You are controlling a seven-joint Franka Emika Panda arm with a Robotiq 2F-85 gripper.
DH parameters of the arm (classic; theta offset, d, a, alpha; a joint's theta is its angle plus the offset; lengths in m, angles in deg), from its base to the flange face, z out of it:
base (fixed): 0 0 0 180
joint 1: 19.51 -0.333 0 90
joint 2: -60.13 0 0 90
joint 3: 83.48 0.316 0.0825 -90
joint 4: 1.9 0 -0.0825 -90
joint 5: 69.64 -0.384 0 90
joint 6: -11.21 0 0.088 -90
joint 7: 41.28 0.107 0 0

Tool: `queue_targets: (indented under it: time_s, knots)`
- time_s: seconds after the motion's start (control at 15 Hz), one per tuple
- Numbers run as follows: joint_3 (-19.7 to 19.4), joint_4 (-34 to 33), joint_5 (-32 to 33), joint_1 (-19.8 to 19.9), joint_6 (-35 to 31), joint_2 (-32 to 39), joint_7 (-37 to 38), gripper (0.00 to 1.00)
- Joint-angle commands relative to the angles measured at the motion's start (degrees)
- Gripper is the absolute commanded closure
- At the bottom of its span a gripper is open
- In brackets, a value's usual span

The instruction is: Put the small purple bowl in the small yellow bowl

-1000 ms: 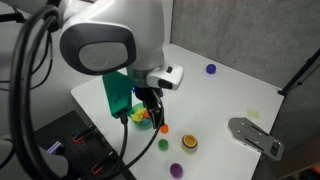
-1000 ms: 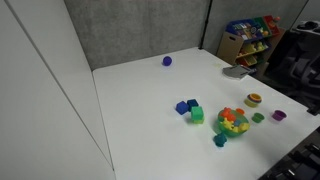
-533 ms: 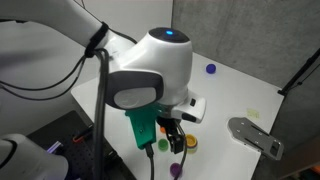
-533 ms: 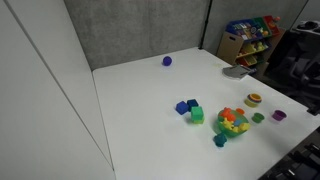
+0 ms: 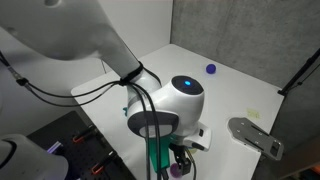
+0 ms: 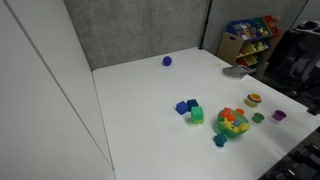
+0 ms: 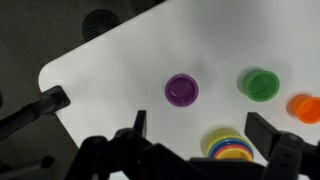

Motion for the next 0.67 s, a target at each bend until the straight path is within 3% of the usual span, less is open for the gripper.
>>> queue_targets:
  time_s: [0.0, 0.6]
  knots:
    - [2.1, -5.4, -3.3, 3.1, -0.1, 7.4, -4.4, 0.00]
    - [5.4, -13.0, -2.7, 7.6, -2.6, 20.7, -6.1, 0.00]
